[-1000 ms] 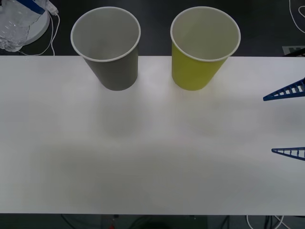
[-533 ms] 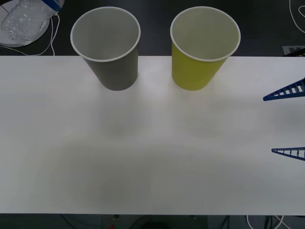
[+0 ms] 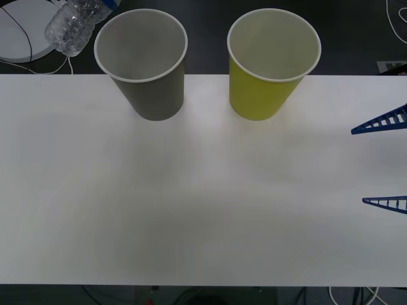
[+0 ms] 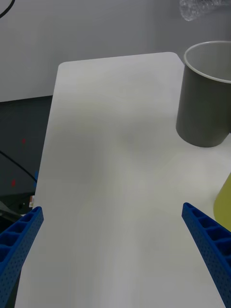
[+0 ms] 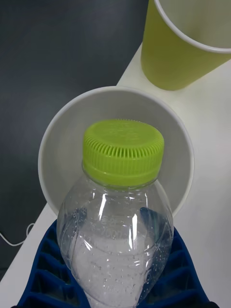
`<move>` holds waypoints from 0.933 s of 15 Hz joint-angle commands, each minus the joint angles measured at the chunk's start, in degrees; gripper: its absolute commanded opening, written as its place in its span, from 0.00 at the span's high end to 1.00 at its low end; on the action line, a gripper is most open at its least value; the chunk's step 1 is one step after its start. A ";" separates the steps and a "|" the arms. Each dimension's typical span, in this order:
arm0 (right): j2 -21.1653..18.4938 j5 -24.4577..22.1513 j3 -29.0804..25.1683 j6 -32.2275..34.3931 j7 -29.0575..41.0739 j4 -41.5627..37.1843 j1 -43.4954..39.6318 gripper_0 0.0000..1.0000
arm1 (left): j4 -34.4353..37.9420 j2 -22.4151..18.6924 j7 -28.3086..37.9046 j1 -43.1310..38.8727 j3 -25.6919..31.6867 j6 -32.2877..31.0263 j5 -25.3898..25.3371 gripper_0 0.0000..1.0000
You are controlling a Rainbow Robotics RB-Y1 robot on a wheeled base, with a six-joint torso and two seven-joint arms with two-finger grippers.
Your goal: Put the can into the green bin and the plastic bottle into the gray bin
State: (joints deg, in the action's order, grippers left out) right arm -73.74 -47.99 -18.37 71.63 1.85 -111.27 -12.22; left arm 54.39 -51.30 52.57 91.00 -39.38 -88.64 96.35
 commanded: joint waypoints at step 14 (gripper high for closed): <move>0.00 0.00 0.00 0.00 0.00 0.00 0.00 0.00 | -10.35 11.05 -2.03 4.28 0.01 2.33 6.48 1.00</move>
State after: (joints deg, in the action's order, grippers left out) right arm -73.74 -47.99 -18.37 71.63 1.84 -111.27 -12.22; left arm 44.02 -40.26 50.61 95.31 -39.38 -86.31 102.82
